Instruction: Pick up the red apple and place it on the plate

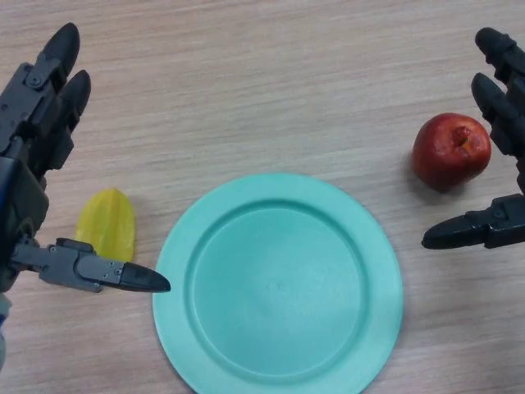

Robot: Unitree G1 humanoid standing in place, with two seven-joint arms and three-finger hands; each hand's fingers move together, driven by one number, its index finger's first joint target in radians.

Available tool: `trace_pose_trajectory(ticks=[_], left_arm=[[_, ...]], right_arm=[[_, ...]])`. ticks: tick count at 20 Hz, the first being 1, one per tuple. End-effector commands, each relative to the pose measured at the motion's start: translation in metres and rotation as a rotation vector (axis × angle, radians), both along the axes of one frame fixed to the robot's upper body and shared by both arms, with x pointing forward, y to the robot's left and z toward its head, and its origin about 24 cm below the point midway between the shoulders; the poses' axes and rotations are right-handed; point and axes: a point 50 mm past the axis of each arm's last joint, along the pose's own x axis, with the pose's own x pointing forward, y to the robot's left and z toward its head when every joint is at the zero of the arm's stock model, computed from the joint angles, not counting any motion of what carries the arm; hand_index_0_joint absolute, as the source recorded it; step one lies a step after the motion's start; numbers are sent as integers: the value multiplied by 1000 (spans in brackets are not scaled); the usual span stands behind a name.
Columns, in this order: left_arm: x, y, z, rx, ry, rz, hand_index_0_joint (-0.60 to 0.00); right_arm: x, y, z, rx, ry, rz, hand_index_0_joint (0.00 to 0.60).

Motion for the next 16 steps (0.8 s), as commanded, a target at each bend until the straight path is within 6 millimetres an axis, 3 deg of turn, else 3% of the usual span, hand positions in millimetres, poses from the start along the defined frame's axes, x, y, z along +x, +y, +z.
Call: trace_pose_trajectory(ticks=[1,4,8,15,16], left_arm=[[-12,4,24,11,-180,22,0],[-13,5,24,16,-180,27,0],[-15,5,26,18,-186,30,0],[-18,8,29,4,-211,37,0],[-18,9,29,4,-212,38,0]], right_arm=[[-7,-10,40,-42,-266,-30,0],[-2,-12,39,-43,-264,-39,0],[20,-20,36,-72,-276,-92,0],[69,-26,-1,-248,-212,-193,0],[69,-27,-1,-250,-211,-196,52]])
